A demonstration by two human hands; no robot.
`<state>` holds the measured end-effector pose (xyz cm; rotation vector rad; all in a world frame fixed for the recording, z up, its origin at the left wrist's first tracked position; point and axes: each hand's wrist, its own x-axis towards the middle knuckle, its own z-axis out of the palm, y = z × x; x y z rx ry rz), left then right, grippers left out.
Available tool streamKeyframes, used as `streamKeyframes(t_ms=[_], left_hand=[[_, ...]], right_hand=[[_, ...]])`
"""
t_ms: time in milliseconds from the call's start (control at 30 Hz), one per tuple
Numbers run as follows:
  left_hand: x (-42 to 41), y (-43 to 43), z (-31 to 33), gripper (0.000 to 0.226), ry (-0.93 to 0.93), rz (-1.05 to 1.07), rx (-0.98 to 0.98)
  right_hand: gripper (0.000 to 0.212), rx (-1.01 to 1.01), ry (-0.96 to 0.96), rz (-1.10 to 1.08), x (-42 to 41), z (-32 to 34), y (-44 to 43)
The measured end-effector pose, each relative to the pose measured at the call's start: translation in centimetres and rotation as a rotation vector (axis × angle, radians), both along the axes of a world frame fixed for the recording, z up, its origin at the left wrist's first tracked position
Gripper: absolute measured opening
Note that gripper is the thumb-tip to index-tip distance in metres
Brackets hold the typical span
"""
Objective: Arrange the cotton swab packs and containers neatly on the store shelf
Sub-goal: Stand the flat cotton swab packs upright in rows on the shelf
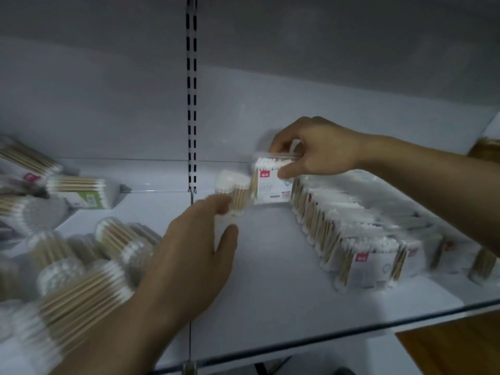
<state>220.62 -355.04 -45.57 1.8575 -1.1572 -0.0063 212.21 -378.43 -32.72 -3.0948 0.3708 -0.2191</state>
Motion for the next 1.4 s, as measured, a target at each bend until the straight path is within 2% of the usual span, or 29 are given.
streamKeyframes(t_ms=[67,133,200,300,633,767,867,933,1000,1067,1233,1300,1400], left_hand=[[0.3,0.4,-0.3,0.028,-0.140,-0.072,0.185],[0.4,0.5,-0.2,0.036,-0.201,-0.151,0.302],[0.6,0.6,-0.3,0.050,-0.234,-0.181,0.355],[0.8,0.6,-0.6,0.045,-0.235,-0.191,0.392],[0.8,0.4,-1.5,0.029,-0.268,-0.213,0.344],[0.8,0.6,-1.8,0.037,-0.285,-0.230,0.323],[0.7,1.1,-1.3,0.036,-0.273,-0.267,0.313],[0.7,1.8,-0.2,0.038,-0.300,-0.266,0.285],[0.8,2.8,1.5,0.040,-0.323,-0.218,0.233],[1.4,4.1,2.9,0.034,-0.335,-0.142,0.170],[4.2,7.5,3.8,0.033,-0.391,0.003,0.209],[5.1,8.9,3.8,0.031,-0.395,0.052,0.225],[6.0,11.0,4.3,0.041,-0.392,0.137,0.243]], right_hand=[[0.027,-0.133,0.022,-0.008,0.9,-1.2,-0.3],[0.028,-0.190,0.054,-0.020,1.7,-2.2,-0.6],[0.030,-0.203,0.057,-0.052,2.1,-2.6,-1.0],[0.033,-0.205,0.046,-0.081,2.3,-2.7,-1.3],[0.033,-0.265,0.048,-0.112,2.9,-2.9,-1.4],[0.038,-0.271,0.066,-0.117,2.7,-2.6,-0.9],[0.048,-0.139,0.018,0.021,2.8,-1.7,0.9],[0.060,-0.058,0.091,0.135,3.1,-1.7,2.5],[0.064,-0.033,0.186,0.174,3.9,-2.6,3.7],[0.057,-0.039,0.200,0.177,4.7,-3.4,4.1],[0.050,-0.008,-0.035,0.196,7.2,-2.4,6.5],[0.047,0.075,-0.067,0.222,8.6,-2.2,8.3],[0.045,0.137,-0.068,0.232,10.6,-3.0,10.8]])
